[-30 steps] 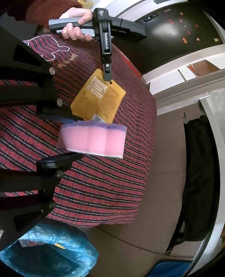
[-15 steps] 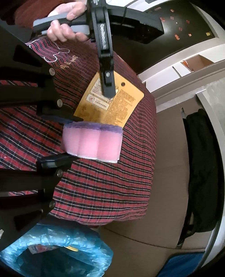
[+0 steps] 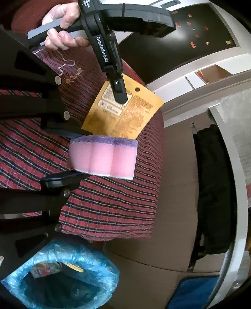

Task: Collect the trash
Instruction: 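Grasp the yellow cardboard tag with left tool while right tool grasps eggplant sponge, then carry the tag and sponge over the bin and release both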

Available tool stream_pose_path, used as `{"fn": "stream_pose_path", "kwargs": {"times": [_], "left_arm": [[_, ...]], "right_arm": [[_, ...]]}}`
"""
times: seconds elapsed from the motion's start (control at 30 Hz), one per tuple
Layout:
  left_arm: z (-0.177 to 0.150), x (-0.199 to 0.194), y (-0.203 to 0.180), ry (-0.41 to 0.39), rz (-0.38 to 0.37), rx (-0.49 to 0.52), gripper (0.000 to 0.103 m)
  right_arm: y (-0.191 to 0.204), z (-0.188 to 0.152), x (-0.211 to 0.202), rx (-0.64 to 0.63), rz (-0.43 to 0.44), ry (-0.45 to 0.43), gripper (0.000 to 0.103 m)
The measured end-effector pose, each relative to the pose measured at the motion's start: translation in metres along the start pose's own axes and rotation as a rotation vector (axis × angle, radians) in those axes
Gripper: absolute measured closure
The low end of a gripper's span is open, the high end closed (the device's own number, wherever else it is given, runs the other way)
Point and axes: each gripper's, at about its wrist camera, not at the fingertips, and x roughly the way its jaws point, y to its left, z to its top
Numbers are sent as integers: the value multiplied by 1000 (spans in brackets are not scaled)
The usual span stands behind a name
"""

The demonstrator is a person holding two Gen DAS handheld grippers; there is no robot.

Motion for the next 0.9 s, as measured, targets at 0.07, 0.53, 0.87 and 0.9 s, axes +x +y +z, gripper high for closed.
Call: {"fn": "stream_pose_path", "kwargs": {"times": [0.07,0.53,0.87,0.9], "left_arm": [[-4,-6,3,-10,9,-15,102],[-6,38,-3,50,-52,-65,100],[2,6,-6,-70,14,-89,103],[3,0,-8,-89,21,-85,103]], "right_arm": [[-2,0,-3,1,-5,-1,74],[-14,-15,14,44,-5,62,74],[-15,-7,-1,30,-3,19,75],[-16,-5,-4,30,-3,10,75]]}}
